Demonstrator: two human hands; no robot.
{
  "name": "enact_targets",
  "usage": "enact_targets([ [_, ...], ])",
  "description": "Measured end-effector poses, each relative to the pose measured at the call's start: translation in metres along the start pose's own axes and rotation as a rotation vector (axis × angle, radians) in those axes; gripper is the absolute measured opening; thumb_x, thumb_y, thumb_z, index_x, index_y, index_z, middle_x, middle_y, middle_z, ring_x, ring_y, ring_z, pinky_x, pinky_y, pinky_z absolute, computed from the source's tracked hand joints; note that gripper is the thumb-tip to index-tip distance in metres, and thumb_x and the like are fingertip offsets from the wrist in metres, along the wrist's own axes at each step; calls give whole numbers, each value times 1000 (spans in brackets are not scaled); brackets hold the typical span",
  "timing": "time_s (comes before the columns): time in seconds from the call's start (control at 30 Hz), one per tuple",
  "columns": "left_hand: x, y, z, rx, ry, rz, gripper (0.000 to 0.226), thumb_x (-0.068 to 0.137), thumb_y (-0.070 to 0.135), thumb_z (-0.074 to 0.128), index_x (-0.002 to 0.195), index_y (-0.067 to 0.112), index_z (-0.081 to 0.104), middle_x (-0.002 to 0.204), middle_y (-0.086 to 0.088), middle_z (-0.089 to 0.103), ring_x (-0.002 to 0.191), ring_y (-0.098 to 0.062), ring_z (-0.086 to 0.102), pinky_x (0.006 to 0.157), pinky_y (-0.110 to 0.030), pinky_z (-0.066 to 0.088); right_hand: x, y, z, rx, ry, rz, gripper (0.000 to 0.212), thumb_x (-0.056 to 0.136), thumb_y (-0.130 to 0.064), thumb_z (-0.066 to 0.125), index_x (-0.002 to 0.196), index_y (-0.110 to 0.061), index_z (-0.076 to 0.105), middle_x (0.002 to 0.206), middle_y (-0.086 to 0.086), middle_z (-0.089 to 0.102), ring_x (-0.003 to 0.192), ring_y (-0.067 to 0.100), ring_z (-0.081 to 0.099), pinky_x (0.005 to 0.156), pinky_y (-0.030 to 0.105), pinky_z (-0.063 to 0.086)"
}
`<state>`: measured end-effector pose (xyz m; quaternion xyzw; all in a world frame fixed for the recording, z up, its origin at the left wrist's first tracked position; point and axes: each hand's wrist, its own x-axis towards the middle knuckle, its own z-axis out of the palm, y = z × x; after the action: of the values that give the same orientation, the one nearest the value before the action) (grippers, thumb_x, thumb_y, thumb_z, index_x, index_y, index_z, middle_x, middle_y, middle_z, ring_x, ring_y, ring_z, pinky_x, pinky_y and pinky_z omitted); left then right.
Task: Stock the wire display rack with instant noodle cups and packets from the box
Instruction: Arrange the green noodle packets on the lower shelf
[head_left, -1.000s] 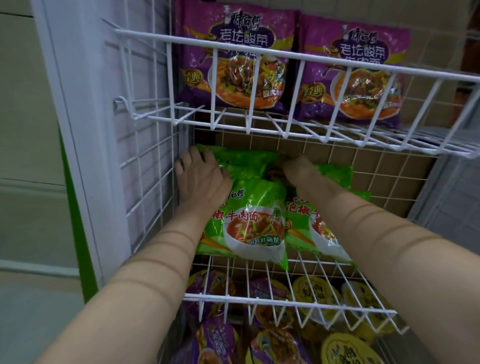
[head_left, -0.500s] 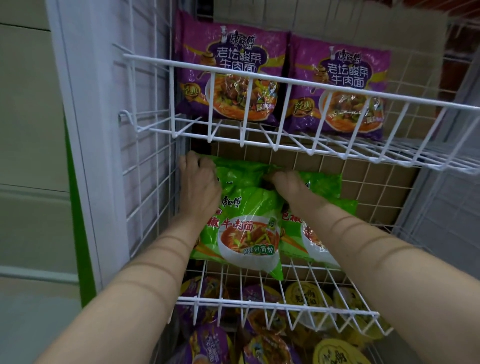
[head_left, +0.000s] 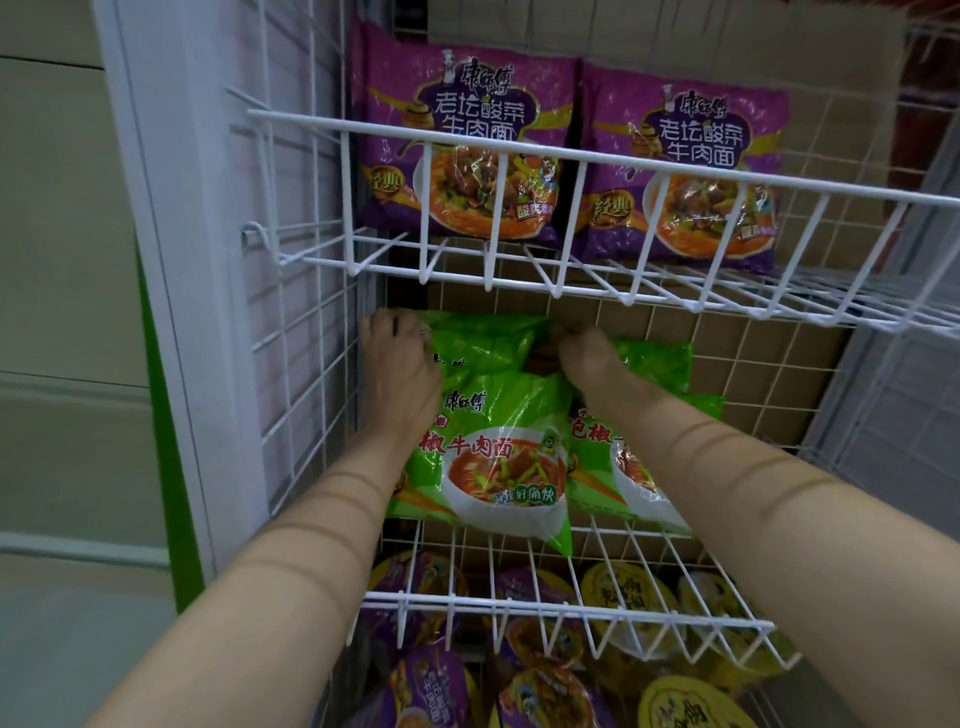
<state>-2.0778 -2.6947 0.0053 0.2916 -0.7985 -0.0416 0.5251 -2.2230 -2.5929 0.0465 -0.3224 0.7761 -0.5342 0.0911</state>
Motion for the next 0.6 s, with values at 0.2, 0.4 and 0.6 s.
enact_targets([
  [0.2, 0, 2, 0, -92, 10, -13, 17, 86, -9, 44, 88, -3, 61, 96, -18, 51, 98, -33, 44, 83, -27, 23, -20, -9, -3, 1, -245, 14, 15, 81, -24, 71, 83, -17, 58, 94, 8, 60, 89, 23, 59, 85, 33, 51],
  [0.4, 2, 6, -7, -66, 46, -75, 19, 86, 0, 53, 103, -1, 61, 115, -19, 47, 113, -32, 40, 90, -26, 30, -13, -7, 4, -228, -42, -123, 22, 85, -22, 68, 69, -16, 55, 72, 5, 55, 81, 20, 53, 64, 26, 42],
  [0.6, -2, 13, -13, 153, -77, 74, 15, 89, 19, 49, 94, 10, 61, 101, -9, 57, 98, -24, 51, 84, -36, 34, -22, -8, -16, -299, -116, -97, 23, 84, -30, 68, 88, -8, 62, 103, 11, 62, 99, 26, 59, 90, 37, 50],
])
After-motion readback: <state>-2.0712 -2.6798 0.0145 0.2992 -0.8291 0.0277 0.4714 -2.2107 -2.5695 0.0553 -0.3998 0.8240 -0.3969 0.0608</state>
